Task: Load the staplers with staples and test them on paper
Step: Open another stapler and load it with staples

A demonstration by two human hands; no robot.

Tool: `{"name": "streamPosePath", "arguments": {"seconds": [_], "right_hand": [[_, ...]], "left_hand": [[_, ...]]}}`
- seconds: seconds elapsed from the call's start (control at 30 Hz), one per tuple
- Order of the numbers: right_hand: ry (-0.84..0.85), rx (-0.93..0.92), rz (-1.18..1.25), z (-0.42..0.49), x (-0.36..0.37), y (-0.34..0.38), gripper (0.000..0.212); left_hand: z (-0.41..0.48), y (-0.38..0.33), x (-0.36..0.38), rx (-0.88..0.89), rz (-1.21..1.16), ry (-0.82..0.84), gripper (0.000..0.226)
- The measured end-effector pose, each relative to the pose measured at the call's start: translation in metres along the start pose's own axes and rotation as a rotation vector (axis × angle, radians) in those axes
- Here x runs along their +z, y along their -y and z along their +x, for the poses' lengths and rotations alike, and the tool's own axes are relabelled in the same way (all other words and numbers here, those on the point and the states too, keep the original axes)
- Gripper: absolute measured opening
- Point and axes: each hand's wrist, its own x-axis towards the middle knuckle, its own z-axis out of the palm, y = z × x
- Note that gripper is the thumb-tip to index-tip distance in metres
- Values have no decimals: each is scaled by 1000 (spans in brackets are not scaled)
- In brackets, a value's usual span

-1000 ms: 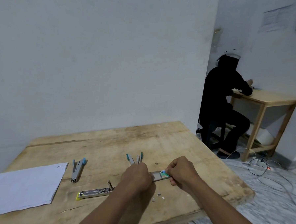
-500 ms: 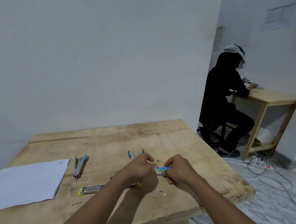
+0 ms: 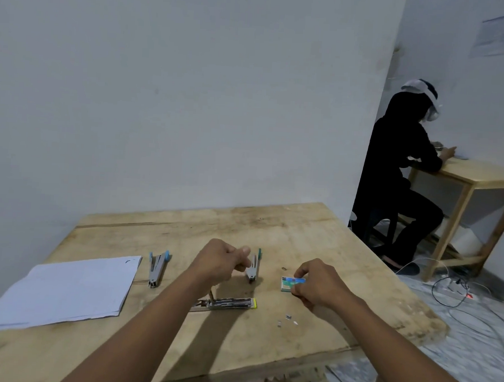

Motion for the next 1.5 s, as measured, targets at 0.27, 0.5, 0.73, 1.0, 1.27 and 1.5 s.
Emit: {"name": "streamPosePath", "arguments": {"seconds": [0.27,0.5,0.73,1.0,1.27,1.5], "right_hand": [[5,-14,-169,0,3,3,28],[-132,-84,-305,-8,4,19,32],[-197,-495,-4,-29,21,79,22],[-155,-597,66,-34,43,104,15],[-99,-665,-136,-30,42,91,13],[168,-653,-455,-25,35,81,18]], "left_hand": [[-21,0,-24,-164,-174,153,22],[-27,13,-36,-99,-345,51,9],[-23,20,-45,-100,-377,-151,2],[-29,25,-51,-127,-292,-135,7],[-24,41,-52,-1,145,-200,18],[-37,71,-36,220,565,53,31]]}}
